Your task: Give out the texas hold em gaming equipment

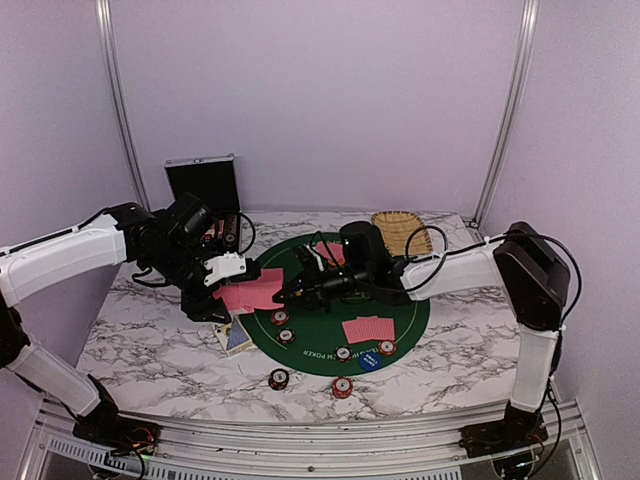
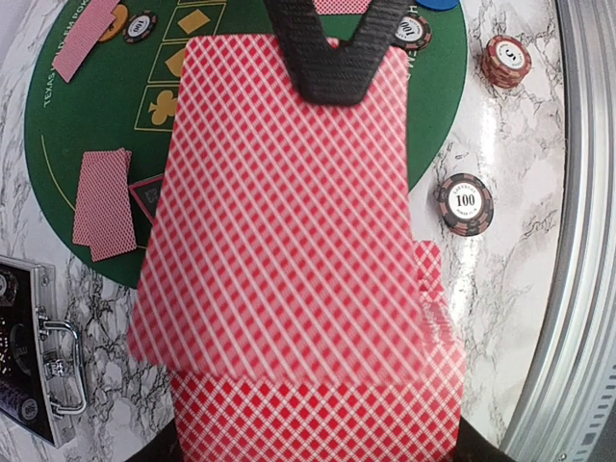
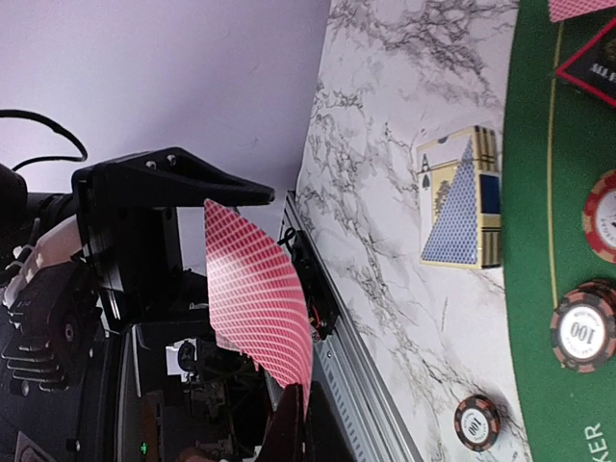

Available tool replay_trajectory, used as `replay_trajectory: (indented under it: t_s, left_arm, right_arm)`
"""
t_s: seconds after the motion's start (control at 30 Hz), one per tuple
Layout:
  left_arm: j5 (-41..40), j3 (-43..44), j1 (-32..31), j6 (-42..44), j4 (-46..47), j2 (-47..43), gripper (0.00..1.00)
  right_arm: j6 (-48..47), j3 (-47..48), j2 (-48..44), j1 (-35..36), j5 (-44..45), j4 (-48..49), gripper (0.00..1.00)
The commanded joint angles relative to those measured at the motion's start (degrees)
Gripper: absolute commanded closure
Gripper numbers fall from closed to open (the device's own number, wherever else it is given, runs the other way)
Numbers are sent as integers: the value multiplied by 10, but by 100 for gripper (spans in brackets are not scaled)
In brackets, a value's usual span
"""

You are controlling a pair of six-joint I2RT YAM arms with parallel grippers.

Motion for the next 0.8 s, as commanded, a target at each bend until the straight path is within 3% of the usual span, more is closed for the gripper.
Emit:
replay_trajectory:
  t_s: [0.0,0.27,0.37,0.53,0.77]
  left_arm:
    - [-4,-1,4,4,-5,-23,100]
    - [-6,-6,9,4,-8,-25,100]
    - [-8,-9,10,5,-11,-28,100]
    - [-6,-14,14,5,-14,-28,100]
    - [0,-21,31,4,-19,-33,100]
  right_arm:
    - [-65,-7,-41,-29,21,-83,100]
    - [-228,70,-62,-68,97,-307,100]
    - [-318,141,-46,-70,174,-424,100]
    - [-466,234,-24,-55,385,-525,100]
    - [-689,241,3,9,727,-478,100]
